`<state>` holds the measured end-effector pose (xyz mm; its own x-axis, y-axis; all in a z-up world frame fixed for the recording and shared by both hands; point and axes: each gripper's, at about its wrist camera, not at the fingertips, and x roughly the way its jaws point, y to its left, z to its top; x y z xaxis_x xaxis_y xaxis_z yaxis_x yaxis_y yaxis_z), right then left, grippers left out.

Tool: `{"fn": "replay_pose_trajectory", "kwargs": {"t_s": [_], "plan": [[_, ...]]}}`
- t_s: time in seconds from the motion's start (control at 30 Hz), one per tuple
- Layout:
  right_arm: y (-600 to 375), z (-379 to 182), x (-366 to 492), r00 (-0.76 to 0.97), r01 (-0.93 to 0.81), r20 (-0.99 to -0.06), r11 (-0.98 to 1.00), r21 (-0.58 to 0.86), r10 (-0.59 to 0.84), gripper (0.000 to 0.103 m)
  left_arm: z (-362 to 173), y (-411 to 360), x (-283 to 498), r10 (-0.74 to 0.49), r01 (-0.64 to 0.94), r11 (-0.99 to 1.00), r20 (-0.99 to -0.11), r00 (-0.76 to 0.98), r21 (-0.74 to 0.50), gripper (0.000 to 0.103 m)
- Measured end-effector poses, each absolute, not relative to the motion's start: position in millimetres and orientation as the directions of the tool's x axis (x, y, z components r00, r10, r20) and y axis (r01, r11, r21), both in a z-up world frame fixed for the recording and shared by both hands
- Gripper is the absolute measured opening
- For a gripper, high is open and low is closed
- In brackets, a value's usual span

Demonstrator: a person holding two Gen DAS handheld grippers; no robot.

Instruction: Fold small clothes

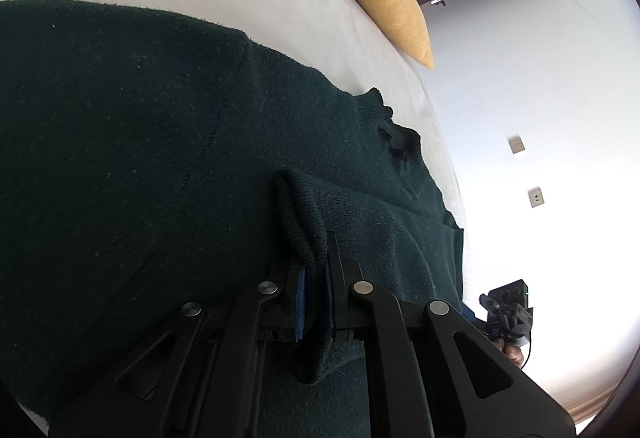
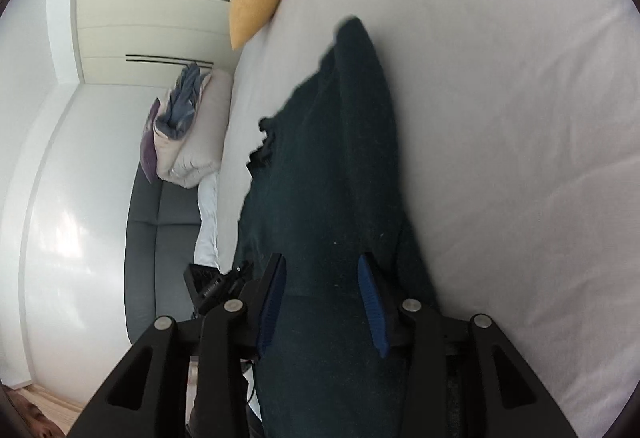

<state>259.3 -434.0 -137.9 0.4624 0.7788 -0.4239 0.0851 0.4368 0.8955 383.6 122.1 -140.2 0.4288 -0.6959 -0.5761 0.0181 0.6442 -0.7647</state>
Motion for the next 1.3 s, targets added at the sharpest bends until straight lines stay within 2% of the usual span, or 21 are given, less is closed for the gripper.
{"fn": "replay_pose_trajectory", "kwargs": {"t_s": [0.1, 0.17, 0.2, 0.23, 0.27, 0.3, 0.4, 0.47, 0.6, 0.7, 0.73, 0.77, 0.8, 0.87, 0.97, 1.03, 1.1, 1.13, 1.17, 1.3], "plan": [[-429, -129, 257, 0.479, 0.041, -0.381, 0.414, 0.909, 0.790, 0.053, -137, 124, 381, -0.690, 0.020, 0.650, -0.579, 0.435, -0.760, 0.008], [-424, -133, 260, 0.475, 0.040, -0.396, 0.430, 0.902, 0.786, 0.061, -133, 127, 379, -0.672, 0.022, 0.667, -0.589, 0.448, -0.745, 0.008], [-422, -139, 262, 0.470, 0.047, -0.423, 0.457, 0.888, 0.775, 0.061, -130, 129, 378, -0.665, 0.022, 0.674, -0.593, 0.455, -0.739, 0.008], [-422, -146, 264, 0.469, 0.059, -0.433, 0.462, 0.885, 0.770, 0.053, -128, 131, 377, -0.656, 0.019, 0.680, -0.596, 0.464, -0.733, 0.009], [-425, -149, 263, 0.472, 0.082, -0.441, 0.461, 0.884, 0.763, 0.041, -127, 135, 375, -0.646, 0.011, 0.685, -0.600, 0.473, -0.729, 0.009], [-428, -150, 262, 0.476, 0.100, -0.441, 0.452, 0.887, 0.761, 0.040, -124, 139, 374, -0.637, 0.006, 0.689, -0.603, 0.480, -0.725, 0.009], [-433, -134, 250, 0.511, 0.083, -0.423, 0.447, 0.891, 0.749, 0.053, -115, 152, 369, -0.593, -0.020, 0.713, -0.617, 0.518, -0.701, 0.009], [-428, -122, 247, 0.530, 0.040, -0.373, 0.417, 0.908, 0.762, 0.062, -108, 159, 366, -0.578, -0.029, 0.711, -0.607, 0.545, -0.702, 0.009], [-408, -116, 260, 0.527, -0.001, -0.322, 0.379, 0.925, 0.787, 0.065, -102, 146, 362, -0.572, 0.006, 0.741, -0.626, 0.530, -0.671, 0.009], [-387, -134, 274, 0.495, 0.046, -0.376, 0.408, 0.912, 0.784, 0.068, -112, 136, 362, -0.563, 0.009, 0.771, -0.676, 0.475, -0.636, 0.009], [-384, -142, 276, 0.489, 0.077, -0.410, 0.430, 0.900, 0.770, 0.062, -115, 139, 359, -0.574, 0.004, 0.760, -0.667, 0.475, -0.650, 0.009], [-383, -143, 275, 0.505, 0.089, -0.415, 0.433, 0.897, 0.756, 0.060, -115, 144, 355, -0.584, -0.002, 0.747, -0.657, 0.477, -0.665, 0.009], [-384, -140, 273, 0.516, 0.089, -0.405, 0.422, 0.902, 0.755, 0.061, -113, 150, 351, -0.584, -0.015, 0.741, -0.655, 0.479, -0.671, 0.009], [-385, -131, 263, 0.536, 0.094, -0.391, 0.407, 0.909, 0.749, 0.070, -104, 170, 335, -0.570, -0.035, 0.732, -0.640, 0.515, -0.680, 0.009], [-382, -109, 243, 0.573, 0.049, -0.345, 0.389, 0.920, 0.744, 0.071, -87, 214, 297, -0.543, -0.060, 0.693, -0.574, 0.613, -0.719, 0.009], [-375, -97, 230, 0.587, 0.010, -0.298, 0.361, 0.932, 0.753, 0.071, -82, 252, 266, -0.507, -0.105, 0.645, -0.527, 0.683, -0.757, 0.024], [-361, -85, 218, 0.587, -0.021, -0.273, 0.352, 0.936, 0.762, 0.071, -82, 297, 234, -0.436, -0.178, 0.588, -0.495, 0.752, -0.789, 0.090], [-354, -82, 214, 0.582, -0.030, -0.269, 0.350, 0.936, 0.767, 0.071, -84, 324, 211, -0.361, -0.234, 0.549, -0.480, 0.800, -0.803, 0.096], [-343, -79, 210, 0.572, -0.036, -0.266, 0.348, 0.937, 0.776, 0.071, -86, 348, 193, -0.297, -0.274, 0.511, -0.467, 0.833, -0.814, 0.096], [-311, -69, 206, 0.549, -0.049, -0.271, 0.354, 0.934, 0.791, 0.071, -112, 432, 145, -0.199, -0.429, 0.305, -0.497, 0.845, -0.850, 0.092]]}}
